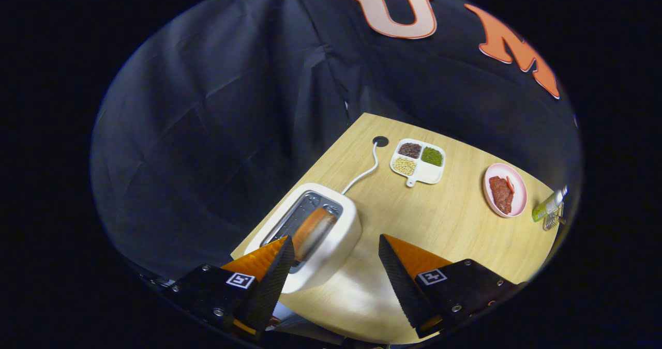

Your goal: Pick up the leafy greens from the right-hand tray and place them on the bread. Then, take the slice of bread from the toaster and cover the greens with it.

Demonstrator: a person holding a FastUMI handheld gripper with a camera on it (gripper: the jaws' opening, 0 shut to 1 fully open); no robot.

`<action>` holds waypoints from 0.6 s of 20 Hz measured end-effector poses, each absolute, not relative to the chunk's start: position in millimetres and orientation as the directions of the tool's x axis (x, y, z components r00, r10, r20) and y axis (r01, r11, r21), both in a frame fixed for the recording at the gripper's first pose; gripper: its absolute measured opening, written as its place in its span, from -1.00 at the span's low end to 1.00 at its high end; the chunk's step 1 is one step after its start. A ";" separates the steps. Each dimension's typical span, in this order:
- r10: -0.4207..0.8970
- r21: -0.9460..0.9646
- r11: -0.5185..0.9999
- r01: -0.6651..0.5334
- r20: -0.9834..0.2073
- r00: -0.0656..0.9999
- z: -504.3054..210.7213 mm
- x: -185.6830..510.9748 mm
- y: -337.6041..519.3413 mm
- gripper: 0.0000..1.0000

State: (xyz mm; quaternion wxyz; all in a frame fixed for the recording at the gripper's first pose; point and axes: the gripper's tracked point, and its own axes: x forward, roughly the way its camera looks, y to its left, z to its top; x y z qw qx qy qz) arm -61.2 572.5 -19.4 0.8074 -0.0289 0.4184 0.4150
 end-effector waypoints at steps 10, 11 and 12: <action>0.431 0.240 0.758 -0.606 -0.882 0.189 -67.4 -67.6 620.2 0.45; 0.413 0.234 0.773 -0.590 -0.892 0.187 -70.1 -66.0 620.3 0.37; 0.398 0.226 0.785 -0.577 -0.898 0.188 -75.3 -65.9 621.4 0.22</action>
